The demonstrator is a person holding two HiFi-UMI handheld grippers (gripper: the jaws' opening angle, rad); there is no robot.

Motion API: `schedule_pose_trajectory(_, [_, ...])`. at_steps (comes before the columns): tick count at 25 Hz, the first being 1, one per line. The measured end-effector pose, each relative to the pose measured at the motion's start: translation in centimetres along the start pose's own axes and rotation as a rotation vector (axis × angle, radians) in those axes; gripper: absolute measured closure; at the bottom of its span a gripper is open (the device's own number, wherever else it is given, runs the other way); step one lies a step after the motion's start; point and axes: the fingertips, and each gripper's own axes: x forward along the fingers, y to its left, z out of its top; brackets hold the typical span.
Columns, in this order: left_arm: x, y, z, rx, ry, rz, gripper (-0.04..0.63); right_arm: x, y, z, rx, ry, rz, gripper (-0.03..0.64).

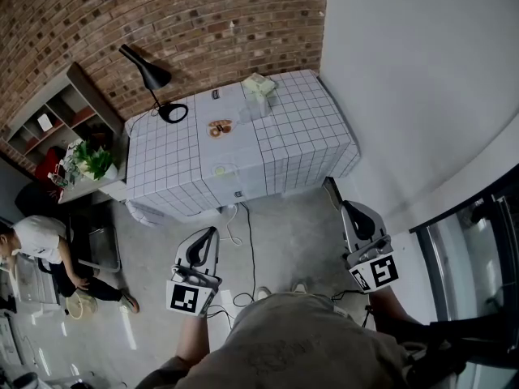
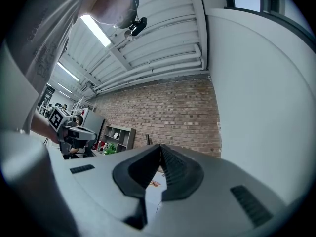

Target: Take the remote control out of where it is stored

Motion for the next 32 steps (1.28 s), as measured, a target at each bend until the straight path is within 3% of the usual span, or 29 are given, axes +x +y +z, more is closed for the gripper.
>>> schedule_pose_trajectory(32, [4.9,-3.4,-0.4,0.009,0.055,0.048,0.591,-1.2,-4.8,-2.8,0.058,0.026,0.055,0.603])
